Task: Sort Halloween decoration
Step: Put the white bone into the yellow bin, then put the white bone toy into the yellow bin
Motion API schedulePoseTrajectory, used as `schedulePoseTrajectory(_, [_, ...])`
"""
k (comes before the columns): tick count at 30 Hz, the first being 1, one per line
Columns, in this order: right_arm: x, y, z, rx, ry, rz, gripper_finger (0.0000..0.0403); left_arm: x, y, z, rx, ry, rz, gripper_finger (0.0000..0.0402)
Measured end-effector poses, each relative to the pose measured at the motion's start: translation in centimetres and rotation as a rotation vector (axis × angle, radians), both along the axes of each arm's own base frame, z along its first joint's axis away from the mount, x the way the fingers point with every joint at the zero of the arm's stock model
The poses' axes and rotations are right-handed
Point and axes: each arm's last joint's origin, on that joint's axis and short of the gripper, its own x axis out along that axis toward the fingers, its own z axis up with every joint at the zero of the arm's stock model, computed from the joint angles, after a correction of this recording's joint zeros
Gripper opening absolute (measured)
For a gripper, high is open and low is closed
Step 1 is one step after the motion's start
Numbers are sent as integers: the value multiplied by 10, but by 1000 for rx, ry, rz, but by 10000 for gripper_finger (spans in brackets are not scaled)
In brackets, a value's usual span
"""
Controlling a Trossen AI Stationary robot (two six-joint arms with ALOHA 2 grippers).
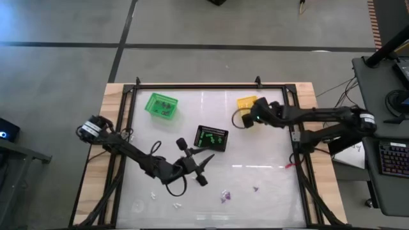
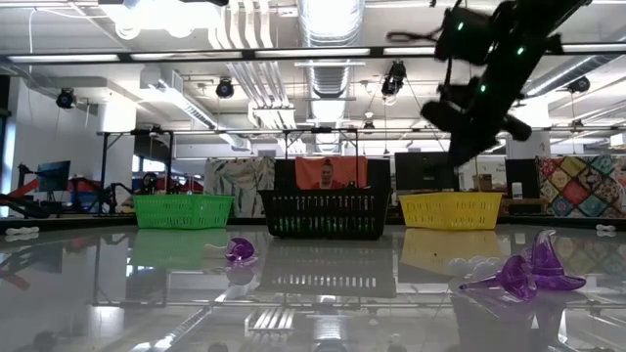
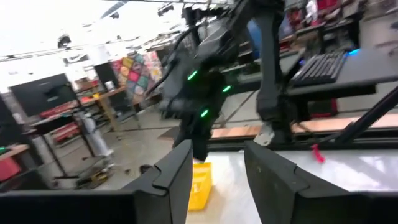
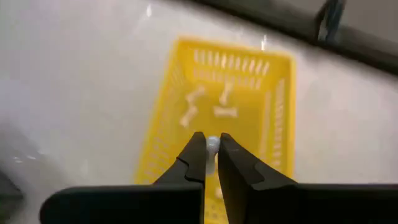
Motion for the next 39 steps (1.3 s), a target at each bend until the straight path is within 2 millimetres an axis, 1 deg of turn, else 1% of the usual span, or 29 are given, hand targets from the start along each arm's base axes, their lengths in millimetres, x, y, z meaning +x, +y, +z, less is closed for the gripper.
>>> schedulePoseTrajectory(3, [2,-15,-11,46,53,3,13,-1,1,1,0,-5,-23,113])
schedulePoseTrajectory(7, [3,-24,-21,60,113,-11,13,-6,3,3,-22,-15,-36,90])
schedulePoseTrajectory(11, [6,-26,-27,59,131,-3,17,-24,14,14,-74,-11,-44,61])
schedulePoseTrajectory(13, [8,-27,-28,57,130,0,30,-38,20,20,-113,10,-80,45])
schedulePoseTrajectory(16, [8,-27,-28,59,131,-3,64,-60,31,21,-212,81,-199,25])
schedulePoseTrajectory(18, [8,-27,-28,59,128,-4,91,-72,38,21,-295,126,-256,11])
schedulePoseTrajectory(20, [8,-27,-27,59,124,-6,115,-84,43,17,-356,188,-277,3])
schedulePoseTrajectory(24, [8,-27,-27,62,116,-15,152,-99,49,6,-425,339,-283,5])
schedulePoseTrajectory(28, [9,-27,-24,67,103,-11,170,-106,49,-4,-486,502,-360,6])
schedulePoseTrajectory(33, [14,-26,-10,103,52,27,171,-106,45,-16,-516,618,-430,14])
schedulePoseTrajectory(39, [19,-14,11,108,38,87,162,-100,40,-29,-529,677,-432,51])
